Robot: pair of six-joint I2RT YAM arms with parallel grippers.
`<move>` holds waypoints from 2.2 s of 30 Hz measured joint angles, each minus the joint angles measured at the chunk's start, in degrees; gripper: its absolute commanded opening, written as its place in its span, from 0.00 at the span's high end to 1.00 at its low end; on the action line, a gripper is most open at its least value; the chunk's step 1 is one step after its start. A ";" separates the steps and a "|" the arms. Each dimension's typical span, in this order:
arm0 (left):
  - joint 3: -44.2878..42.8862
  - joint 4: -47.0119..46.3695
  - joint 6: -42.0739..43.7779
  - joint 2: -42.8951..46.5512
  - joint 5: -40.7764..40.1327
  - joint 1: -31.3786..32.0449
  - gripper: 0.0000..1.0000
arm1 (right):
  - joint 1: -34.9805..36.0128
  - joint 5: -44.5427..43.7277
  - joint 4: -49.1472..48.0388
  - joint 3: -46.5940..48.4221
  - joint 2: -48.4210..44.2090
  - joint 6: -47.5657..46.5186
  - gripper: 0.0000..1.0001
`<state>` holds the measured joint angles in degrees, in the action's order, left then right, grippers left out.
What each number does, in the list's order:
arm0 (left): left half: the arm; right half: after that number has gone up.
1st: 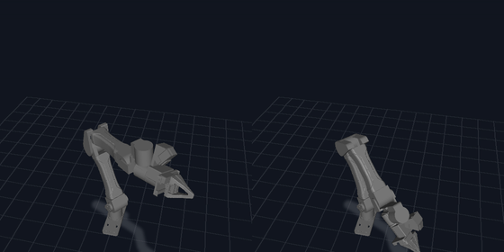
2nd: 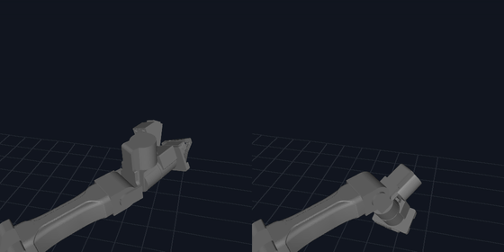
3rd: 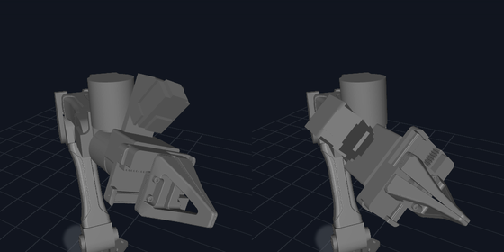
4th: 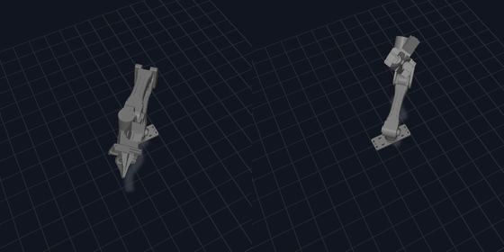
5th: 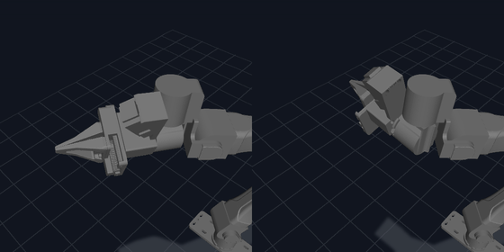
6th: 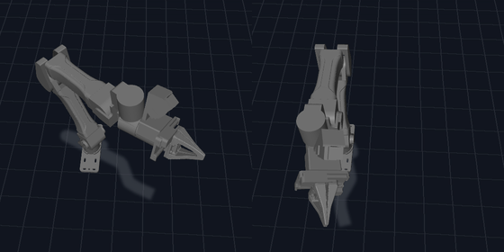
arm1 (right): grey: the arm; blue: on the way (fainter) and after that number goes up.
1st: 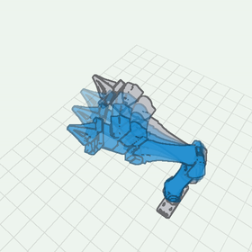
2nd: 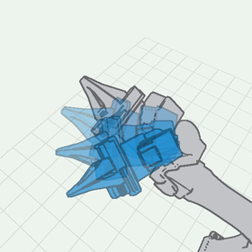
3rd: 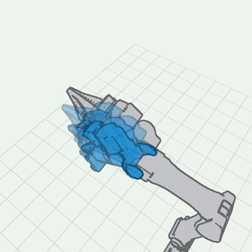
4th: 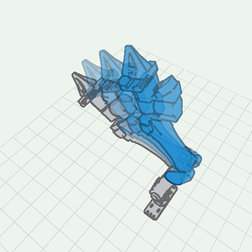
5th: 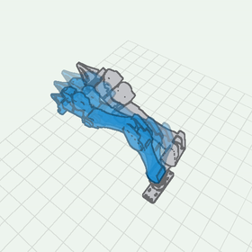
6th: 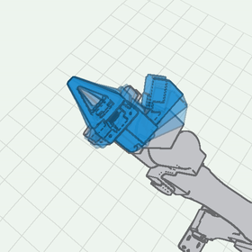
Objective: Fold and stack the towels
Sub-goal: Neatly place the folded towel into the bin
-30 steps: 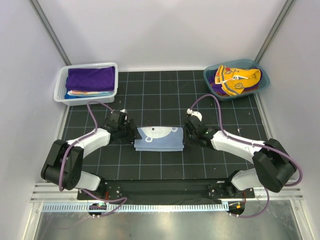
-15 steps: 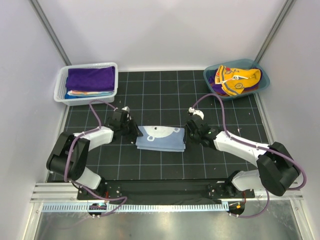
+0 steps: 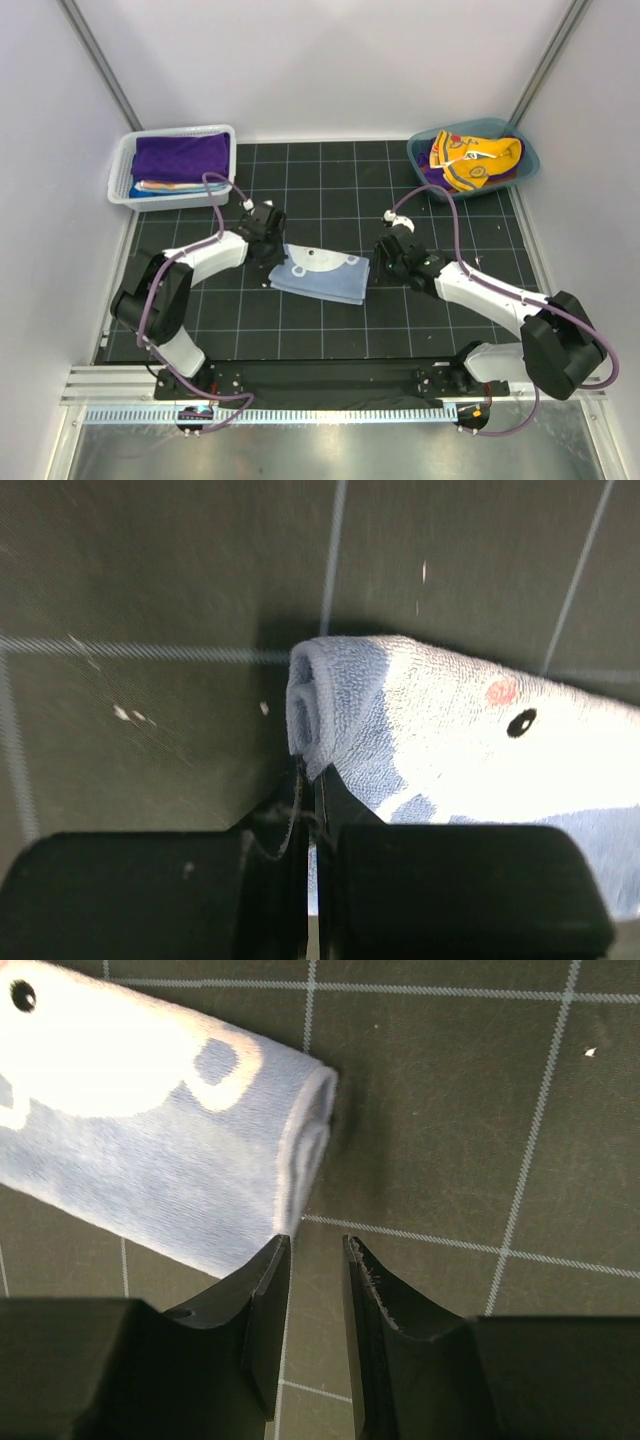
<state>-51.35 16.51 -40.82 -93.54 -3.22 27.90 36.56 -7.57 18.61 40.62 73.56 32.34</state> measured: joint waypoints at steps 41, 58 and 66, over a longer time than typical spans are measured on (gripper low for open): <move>-79.28 16.09 40.00 -48.37 -56.57 -4.26 1.00 | -1.44 5.84 1.33 3.39 -1.92 -6.08 0.66; -74.38 6.73 41.72 -45.09 -48.54 -18.99 1.00 | -1.42 6.47 0.72 2.84 -1.92 -6.10 0.67; -68.65 0.83 41.83 -42.47 -45.29 -21.92 1.00 | -1.44 7.74 0.66 2.80 -1.90 -6.10 0.67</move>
<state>-120.01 17.34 1.02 -136.00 -48.51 5.98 35.11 0.16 19.27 43.42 71.66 26.24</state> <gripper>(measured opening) 0.022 0.336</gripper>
